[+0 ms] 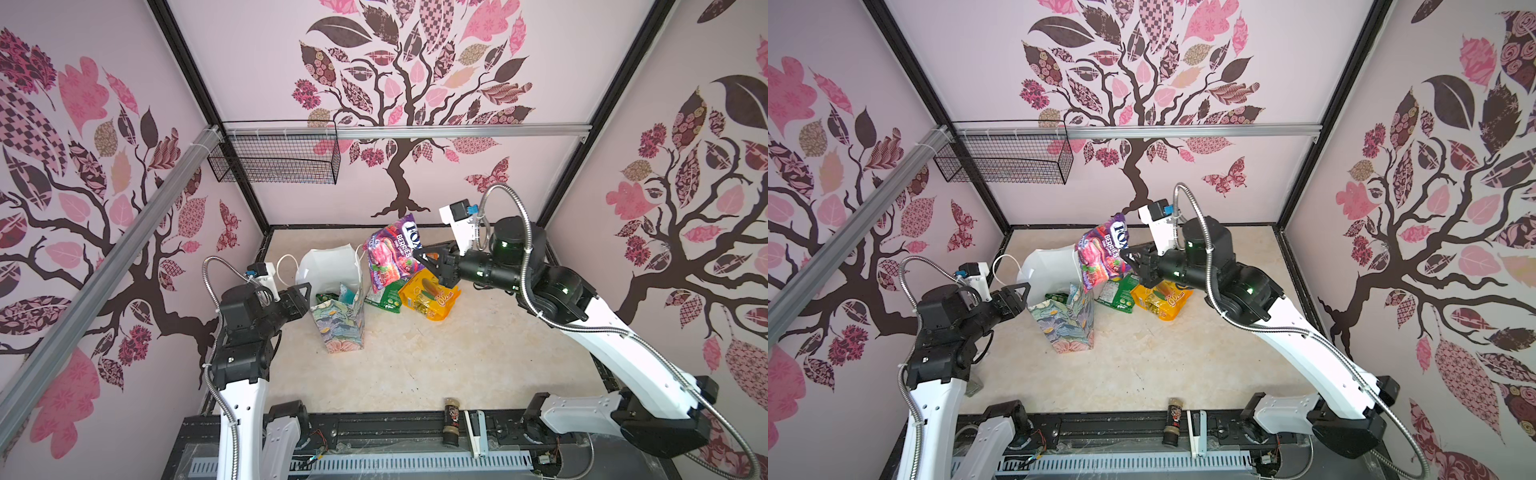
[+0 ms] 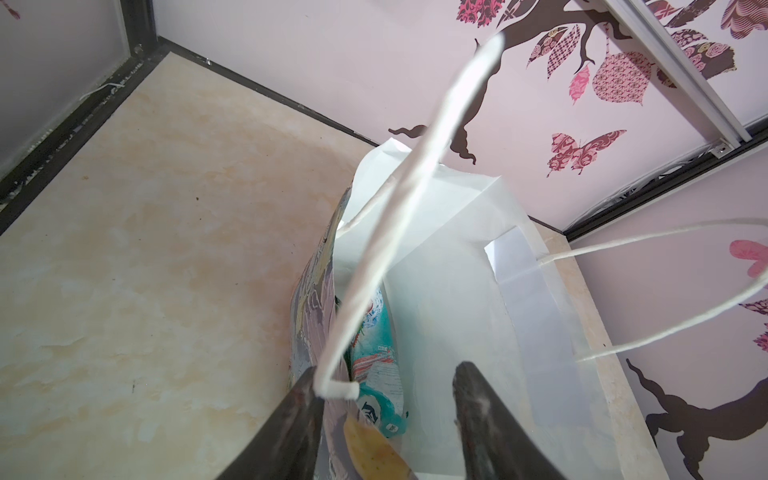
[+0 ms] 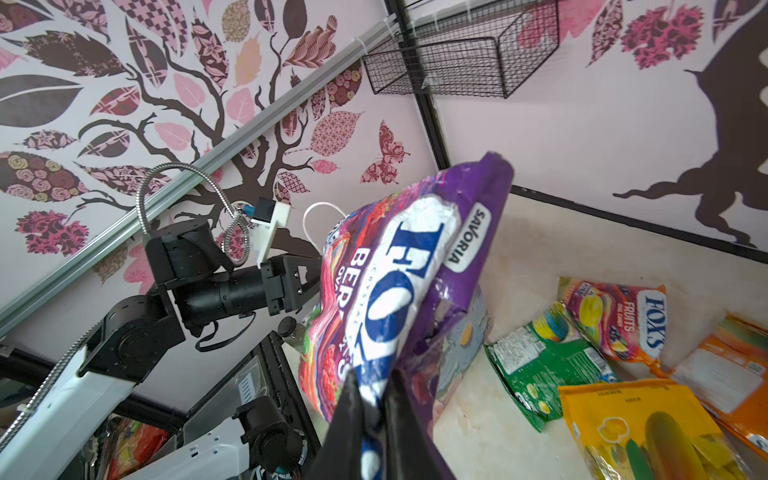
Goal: Place the snacks into the paper bag
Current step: 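Carry the purple Berries bag toward the paper bag with the right gripper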
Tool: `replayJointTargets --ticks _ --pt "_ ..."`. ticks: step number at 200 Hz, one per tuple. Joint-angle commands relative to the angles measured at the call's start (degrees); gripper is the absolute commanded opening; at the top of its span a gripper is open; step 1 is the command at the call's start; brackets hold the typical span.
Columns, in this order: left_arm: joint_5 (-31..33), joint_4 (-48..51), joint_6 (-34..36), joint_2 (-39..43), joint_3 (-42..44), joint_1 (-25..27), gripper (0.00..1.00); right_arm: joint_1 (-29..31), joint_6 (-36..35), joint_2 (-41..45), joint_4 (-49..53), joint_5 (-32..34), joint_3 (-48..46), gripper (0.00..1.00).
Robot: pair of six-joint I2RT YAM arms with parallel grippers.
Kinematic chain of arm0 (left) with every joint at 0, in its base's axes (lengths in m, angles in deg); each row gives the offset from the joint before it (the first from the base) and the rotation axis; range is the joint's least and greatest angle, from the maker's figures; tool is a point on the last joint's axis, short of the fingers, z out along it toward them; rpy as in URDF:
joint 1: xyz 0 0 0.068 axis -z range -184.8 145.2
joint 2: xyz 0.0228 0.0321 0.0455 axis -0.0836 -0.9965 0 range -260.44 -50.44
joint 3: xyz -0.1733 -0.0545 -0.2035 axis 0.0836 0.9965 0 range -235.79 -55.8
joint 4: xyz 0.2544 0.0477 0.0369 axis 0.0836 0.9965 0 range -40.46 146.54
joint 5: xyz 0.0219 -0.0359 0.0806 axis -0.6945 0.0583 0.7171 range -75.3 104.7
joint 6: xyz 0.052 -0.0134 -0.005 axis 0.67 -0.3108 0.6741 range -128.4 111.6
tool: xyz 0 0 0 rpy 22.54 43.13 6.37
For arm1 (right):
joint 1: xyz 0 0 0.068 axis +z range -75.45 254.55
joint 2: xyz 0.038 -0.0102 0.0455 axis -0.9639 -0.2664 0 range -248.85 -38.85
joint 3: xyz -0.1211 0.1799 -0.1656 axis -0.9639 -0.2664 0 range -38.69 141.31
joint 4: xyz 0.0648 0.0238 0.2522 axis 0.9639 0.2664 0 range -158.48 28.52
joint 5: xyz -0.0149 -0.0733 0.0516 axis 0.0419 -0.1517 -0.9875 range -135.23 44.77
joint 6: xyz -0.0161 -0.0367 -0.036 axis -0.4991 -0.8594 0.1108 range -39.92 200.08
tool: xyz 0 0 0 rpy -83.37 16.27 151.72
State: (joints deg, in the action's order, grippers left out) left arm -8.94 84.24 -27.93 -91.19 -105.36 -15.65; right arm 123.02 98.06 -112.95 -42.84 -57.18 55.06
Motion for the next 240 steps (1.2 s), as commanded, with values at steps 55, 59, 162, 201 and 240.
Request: replayJointTargets --ticks 55,59,162,201,240 --pt "-0.4 -1.8 0.0 0.8 1.5 -0.2 0.54 12.4 -5.9 -13.4 5.2 12.5 18.5 0.00" --pt "-0.3 -1.8 0.0 0.8 1.6 -0.2 0.54 12.5 -5.9 -13.8 5.4 12.5 18.9 0.00" --pt "-0.5 -2.0 -0.2 0.8 1.7 -0.2 0.54 18.4 -11.3 -32.0 16.2 32.9 40.2 0.00" --pt "-0.5 -2.2 -0.2 0.9 1.8 -0.2 0.54 18.5 -12.8 -36.2 17.2 35.8 43.3 0.00" --pt "-0.3 -2.0 -0.2 1.0 1.7 -0.3 0.54 18.5 -13.5 -38.1 16.8 36.5 43.7 0.00"
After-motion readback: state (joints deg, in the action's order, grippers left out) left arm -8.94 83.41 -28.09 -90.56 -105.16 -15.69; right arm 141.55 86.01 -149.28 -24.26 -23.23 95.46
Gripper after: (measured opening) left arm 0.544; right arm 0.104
